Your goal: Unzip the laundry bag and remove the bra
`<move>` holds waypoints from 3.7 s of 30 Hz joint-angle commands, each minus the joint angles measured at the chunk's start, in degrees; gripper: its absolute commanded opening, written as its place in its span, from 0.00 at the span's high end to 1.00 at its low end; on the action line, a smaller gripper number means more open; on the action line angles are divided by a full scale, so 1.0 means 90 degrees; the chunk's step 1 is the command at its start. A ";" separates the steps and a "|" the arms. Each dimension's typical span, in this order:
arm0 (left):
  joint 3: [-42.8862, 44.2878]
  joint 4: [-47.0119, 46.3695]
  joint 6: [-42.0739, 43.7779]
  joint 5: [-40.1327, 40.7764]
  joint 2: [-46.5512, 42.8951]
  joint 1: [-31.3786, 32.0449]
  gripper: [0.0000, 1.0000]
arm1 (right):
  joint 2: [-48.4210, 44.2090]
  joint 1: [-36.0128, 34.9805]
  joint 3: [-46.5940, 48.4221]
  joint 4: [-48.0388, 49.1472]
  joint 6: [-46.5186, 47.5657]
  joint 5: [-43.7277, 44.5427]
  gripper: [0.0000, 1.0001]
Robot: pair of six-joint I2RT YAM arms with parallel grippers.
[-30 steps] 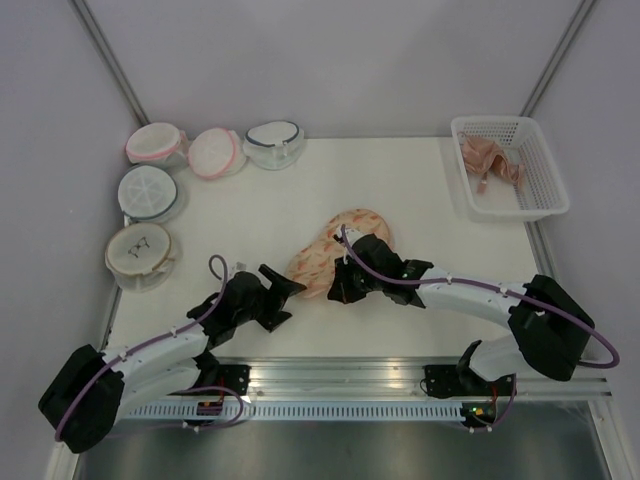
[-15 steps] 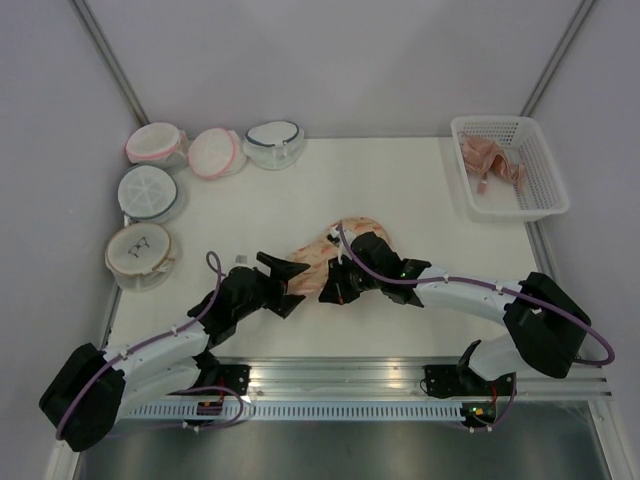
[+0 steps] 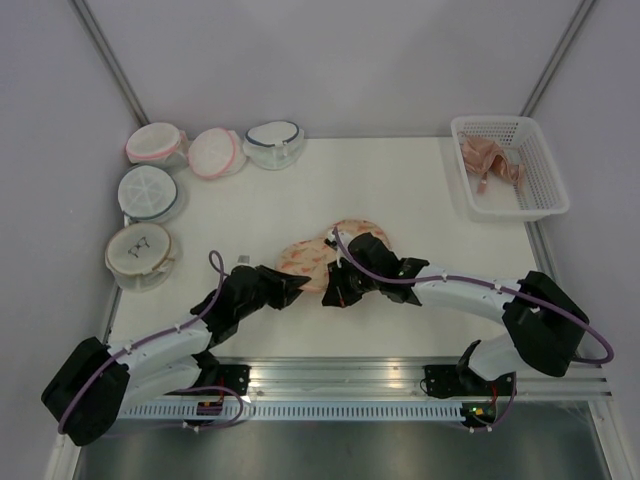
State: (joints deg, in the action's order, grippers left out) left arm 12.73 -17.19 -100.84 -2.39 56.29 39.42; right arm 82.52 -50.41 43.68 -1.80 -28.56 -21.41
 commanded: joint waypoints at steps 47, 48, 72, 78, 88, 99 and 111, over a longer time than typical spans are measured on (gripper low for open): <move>0.3600 0.1247 0.3752 0.1217 0.2697 -0.0463 0.60 | -0.1151 0.0377 0.0118 -0.3149 0.0058 0.3902 1.00; 0.3779 0.0908 0.3840 0.1010 0.3213 -0.0503 0.40 | -0.1190 0.0387 0.0088 -0.3140 0.0000 0.3960 1.00; 0.1976 0.2814 0.2262 -0.0972 -0.0043 -0.0806 0.00 | -0.0966 0.0377 -0.0068 -0.0396 0.0321 -0.0569 0.99; 0.1496 0.0664 0.1255 -0.2350 0.0931 -0.0776 0.00 | -0.0702 0.0377 0.0068 -0.0483 0.0536 -0.0697 1.00; 0.2472 -0.0941 0.0706 -0.2927 0.3577 -0.0054 0.01 | -0.0741 0.0367 -0.0029 -0.0669 0.0643 -0.0590 1.00; 0.1896 -0.2161 0.0374 -0.2634 0.4174 -0.0054 0.75 | -0.0712 0.0367 0.0166 -0.1293 0.0965 -0.0015 1.00; 0.1877 -0.2367 0.1330 -0.3259 0.4810 -0.0434 0.98 | -0.0693 0.0377 0.0342 -0.2992 0.0908 0.2319 1.00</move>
State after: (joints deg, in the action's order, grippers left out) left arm 29.87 -34.98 -94.67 -27.70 98.83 36.73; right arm 76.58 -47.22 45.23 -22.48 -20.14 -9.91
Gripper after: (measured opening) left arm 0.109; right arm 0.009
